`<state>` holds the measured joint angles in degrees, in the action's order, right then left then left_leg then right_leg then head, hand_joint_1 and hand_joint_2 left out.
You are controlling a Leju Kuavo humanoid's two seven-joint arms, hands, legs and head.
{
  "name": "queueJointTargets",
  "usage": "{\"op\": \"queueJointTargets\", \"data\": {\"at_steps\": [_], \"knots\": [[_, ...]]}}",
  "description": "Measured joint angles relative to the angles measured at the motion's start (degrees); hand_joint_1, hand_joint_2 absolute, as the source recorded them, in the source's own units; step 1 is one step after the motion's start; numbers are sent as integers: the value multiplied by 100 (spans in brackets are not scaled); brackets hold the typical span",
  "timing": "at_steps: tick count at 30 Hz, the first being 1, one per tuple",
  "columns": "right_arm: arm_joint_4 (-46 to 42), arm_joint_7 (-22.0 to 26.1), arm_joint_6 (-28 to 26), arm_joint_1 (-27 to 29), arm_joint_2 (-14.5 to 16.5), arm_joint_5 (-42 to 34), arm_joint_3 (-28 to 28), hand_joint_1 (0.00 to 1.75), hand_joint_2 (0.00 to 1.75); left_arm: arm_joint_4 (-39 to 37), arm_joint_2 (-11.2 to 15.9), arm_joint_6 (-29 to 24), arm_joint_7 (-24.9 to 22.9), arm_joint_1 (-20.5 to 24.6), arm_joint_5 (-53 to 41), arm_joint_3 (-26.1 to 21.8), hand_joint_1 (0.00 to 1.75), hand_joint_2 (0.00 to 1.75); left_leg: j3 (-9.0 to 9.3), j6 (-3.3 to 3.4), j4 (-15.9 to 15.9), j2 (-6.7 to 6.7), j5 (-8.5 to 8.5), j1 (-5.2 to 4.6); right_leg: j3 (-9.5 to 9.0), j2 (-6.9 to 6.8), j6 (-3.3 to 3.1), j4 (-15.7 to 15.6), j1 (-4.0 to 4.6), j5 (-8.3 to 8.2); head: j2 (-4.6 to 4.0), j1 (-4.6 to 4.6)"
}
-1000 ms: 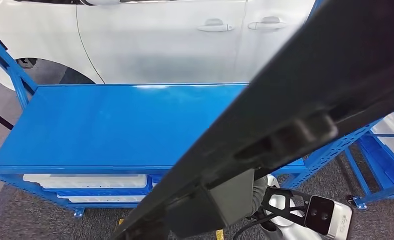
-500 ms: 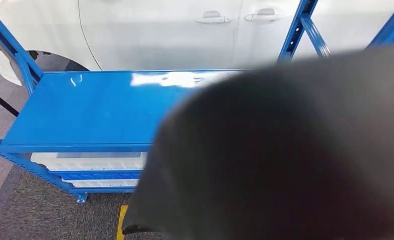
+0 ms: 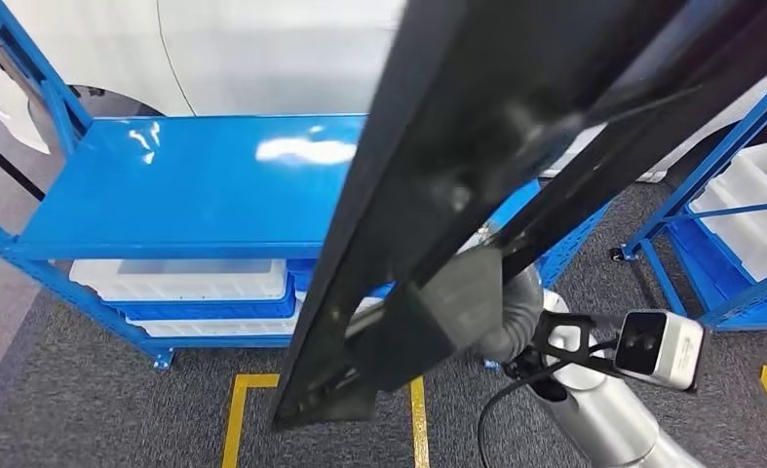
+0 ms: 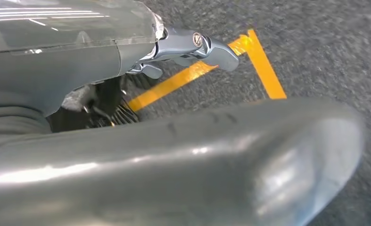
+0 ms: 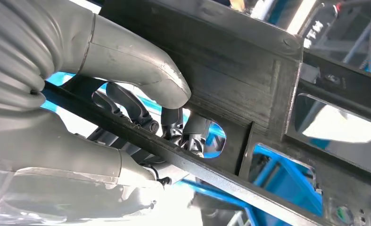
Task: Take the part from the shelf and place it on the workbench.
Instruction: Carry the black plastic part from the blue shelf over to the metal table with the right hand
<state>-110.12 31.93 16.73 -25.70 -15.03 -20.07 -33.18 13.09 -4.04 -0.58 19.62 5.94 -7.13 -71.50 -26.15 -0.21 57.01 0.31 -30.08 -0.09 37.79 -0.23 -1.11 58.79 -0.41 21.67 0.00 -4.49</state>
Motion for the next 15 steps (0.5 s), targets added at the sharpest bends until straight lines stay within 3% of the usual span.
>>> {"op": "queueJointTargets", "data": {"at_steps": [2,3,4,5,7,8,9,10,11,12,14,15], "knots": [[23,-16,-74,-73,-92,-68,3,175,175,0,3,4,16,1,-5,-4,0,0,-16,48,-123,4,81,-9,13,-16,76,-38,-20,-95,0,0],[34,-15,-102,-112,-157,-113,2,175,175,0,2,7,19,0,-8,-5,0,0,-52,88,-159,12,159,-1,45,-10,108,-4,-20,-35,0,1],[44,-11,-141,-167,-235,-187,-4,175,175,0,3,7,19,-1,-7,-8,0,0,-104,127,-189,26,246,11,107,-1,134,132,-17,138,0,1],[55,-5,-187,-230,-325,-288,-10,175,175,0,4,8,18,1,-5,-10,0,0,-175,158,-202,41,326,21,199,9,154,388,-19,411,0,1],[82,9,-286,-334,-491,-494,-25,175,175,0,11,10,19,0,-1,-12,0,0,-369,193,-179,50,448,7,394,16,193,1123,-31,930,0,1],[97,18,-315,-358,-563,-574,-30,175,175,0,14,7,23,-5,0,-13,0,0,-466,190,-165,50,501,5,434,16,213,1425,-42,1003,0,1],[111,29,-329,-368,-624,-627,-37,175,175,0,15,1,28,-10,0,-13,0,0,-558,181,-148,49,550,8,400,15,230,1571,-52,935,0,1],[122,41,-332,-374,-678,-663,-45,175,175,0,16,-5,33,-15,0,-13,0,0,-644,168,-123,49,598,13,266,14,241,1510,-64,781,0,1],[130,54,-331,-380,-727,-689,-52,175,175,0,17,-11,37,-20,0,-13,0,0,-722,150,-90,49,636,19,33,13,245,1249,-77,622,0,1],[133,66,-331,-392,-769,-706,-57,175,175,0,17,-14,38,-23,0,-13,0,0,-792,129,-51,49,666,21,-259,13,238,856,-82,568,0,1],[133,91,-331,-415,-828,-729,-59,175,175,0,17,-18,43,-25,0,-13,0,0,-888,72,25,48,715,17,-723,16,195,144,-61,659,0,0],[133,101,-330,-423,-848,-738,-60,175,175,0,18,-20,46,-25,0,-13,0,0,-914,39,45,47,740,14,-816,18,169,-29,-42,733,0,0]]}}
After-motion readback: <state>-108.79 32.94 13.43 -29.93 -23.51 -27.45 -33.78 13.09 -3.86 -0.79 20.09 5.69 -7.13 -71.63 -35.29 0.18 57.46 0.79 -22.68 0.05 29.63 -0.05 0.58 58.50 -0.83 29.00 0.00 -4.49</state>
